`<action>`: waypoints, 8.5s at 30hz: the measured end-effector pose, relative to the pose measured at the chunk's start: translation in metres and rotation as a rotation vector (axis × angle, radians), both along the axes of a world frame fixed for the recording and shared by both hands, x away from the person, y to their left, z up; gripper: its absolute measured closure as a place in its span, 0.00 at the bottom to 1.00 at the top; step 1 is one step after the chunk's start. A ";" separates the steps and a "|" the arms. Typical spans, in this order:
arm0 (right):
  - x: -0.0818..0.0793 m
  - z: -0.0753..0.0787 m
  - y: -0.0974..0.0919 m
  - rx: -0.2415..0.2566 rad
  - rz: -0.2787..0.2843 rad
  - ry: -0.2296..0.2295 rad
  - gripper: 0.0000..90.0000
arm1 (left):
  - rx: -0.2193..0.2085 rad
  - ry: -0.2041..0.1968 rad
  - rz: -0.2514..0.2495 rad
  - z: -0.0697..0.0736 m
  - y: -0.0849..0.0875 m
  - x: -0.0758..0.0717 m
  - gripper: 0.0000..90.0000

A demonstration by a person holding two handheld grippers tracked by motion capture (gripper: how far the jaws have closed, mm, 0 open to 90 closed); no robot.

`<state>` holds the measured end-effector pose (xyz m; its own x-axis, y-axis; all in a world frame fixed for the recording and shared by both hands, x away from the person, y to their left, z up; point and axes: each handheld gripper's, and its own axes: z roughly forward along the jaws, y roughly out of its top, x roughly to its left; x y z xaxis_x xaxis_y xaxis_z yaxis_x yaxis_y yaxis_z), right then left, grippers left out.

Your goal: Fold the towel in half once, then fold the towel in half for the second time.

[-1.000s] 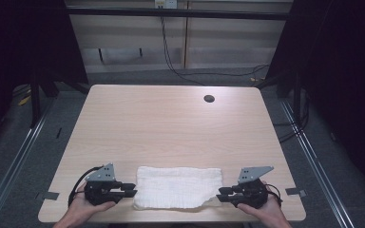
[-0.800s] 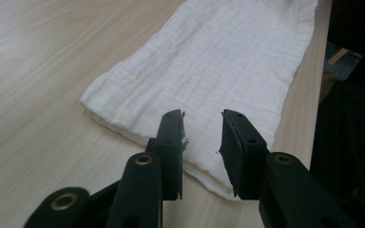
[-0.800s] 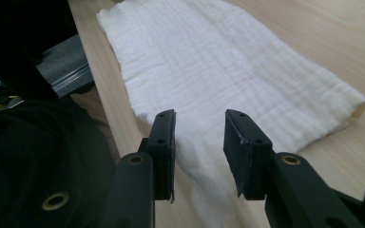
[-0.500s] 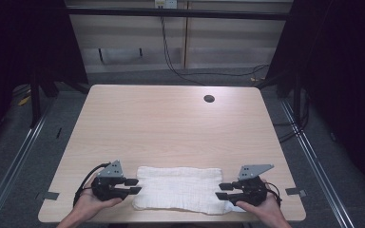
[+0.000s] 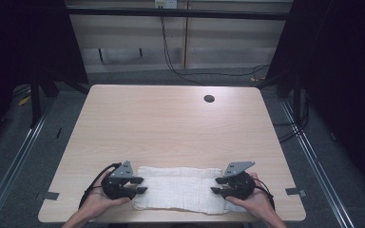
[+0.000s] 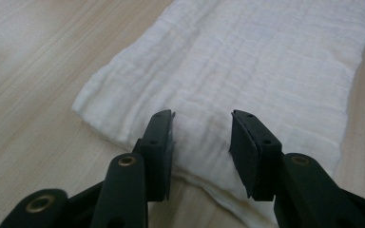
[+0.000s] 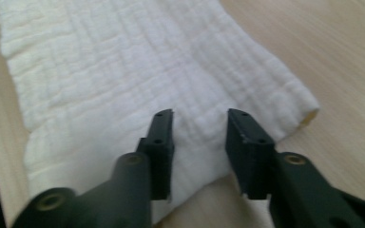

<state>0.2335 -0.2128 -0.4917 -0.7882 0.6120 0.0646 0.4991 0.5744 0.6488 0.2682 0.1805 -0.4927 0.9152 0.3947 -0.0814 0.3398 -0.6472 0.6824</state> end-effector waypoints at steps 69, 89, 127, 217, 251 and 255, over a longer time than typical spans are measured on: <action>0.009 0.006 0.197 0.147 0.417 0.100 0.61 | -0.065 0.023 0.154 0.012 -0.001 0.060 0.46; 0.001 -0.004 0.199 0.100 0.434 0.040 0.65 | -0.078 0.040 0.151 0.011 0.006 0.063 0.45; 0.001 -0.006 0.195 0.077 0.389 0.004 0.93 | -0.002 0.045 0.035 -0.002 -0.025 0.058 0.62; 0.029 0.082 0.247 0.394 0.345 -0.089 0.95 | -0.300 -0.012 0.262 0.083 0.075 0.067 0.95; 0.018 0.062 0.152 0.380 0.189 -0.076 0.95 | -0.176 0.074 0.110 0.058 -0.036 0.093 0.95; 0.016 0.055 0.142 0.376 0.167 -0.052 0.95 | -0.143 0.091 0.093 0.050 -0.047 0.092 0.95</action>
